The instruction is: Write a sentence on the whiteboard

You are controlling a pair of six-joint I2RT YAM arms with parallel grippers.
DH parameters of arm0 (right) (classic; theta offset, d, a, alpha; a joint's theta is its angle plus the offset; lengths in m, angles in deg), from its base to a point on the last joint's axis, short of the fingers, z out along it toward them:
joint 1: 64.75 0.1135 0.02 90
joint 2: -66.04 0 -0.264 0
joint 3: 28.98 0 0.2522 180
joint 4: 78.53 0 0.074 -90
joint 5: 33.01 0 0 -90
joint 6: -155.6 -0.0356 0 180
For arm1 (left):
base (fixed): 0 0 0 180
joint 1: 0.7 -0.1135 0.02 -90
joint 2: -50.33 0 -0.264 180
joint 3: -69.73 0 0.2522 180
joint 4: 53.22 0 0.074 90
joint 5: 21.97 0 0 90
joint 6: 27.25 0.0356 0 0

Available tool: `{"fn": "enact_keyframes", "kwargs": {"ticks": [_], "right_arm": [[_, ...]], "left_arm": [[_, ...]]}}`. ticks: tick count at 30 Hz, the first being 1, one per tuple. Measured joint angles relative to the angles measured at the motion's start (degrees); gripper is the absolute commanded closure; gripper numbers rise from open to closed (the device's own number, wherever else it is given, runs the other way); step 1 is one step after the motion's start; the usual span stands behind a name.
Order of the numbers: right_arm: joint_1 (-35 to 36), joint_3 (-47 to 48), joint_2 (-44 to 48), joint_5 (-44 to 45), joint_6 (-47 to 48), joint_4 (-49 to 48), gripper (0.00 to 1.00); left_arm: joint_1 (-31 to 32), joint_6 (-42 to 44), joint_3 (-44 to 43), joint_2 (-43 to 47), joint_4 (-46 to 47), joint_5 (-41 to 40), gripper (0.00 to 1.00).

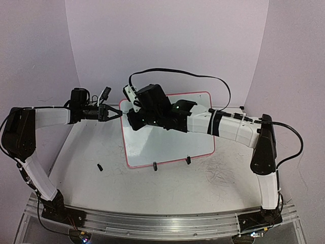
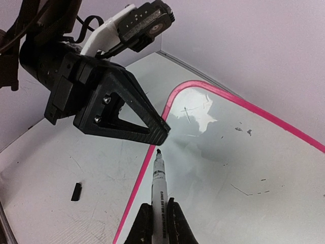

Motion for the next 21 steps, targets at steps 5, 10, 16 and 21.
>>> {"fn": "enact_keyframes", "kwargs": {"ticks": [5,10,16,21], "right_arm": [[0.1,2.0,-0.1,1.1,0.0,-0.1,1.00],[0.2,3.5,-0.6,2.1,0.0,-0.4,1.00],[0.3,5.6,-3.0,3.0,0.1,-0.5,1.00],[0.3,6.5,-4.3,3.9,0.2,-0.4,1.00]], "left_arm": [[0.0,0.0,0.0,0.0,0.0,0.0,1.00],[0.1,0.0,0.0,0.0,0.0,0.0,1.00],[0.1,0.0,0.0,0.0,0.0,0.0,1.00],[0.1,0.0,0.0,0.0,0.0,0.0,1.00]]}}
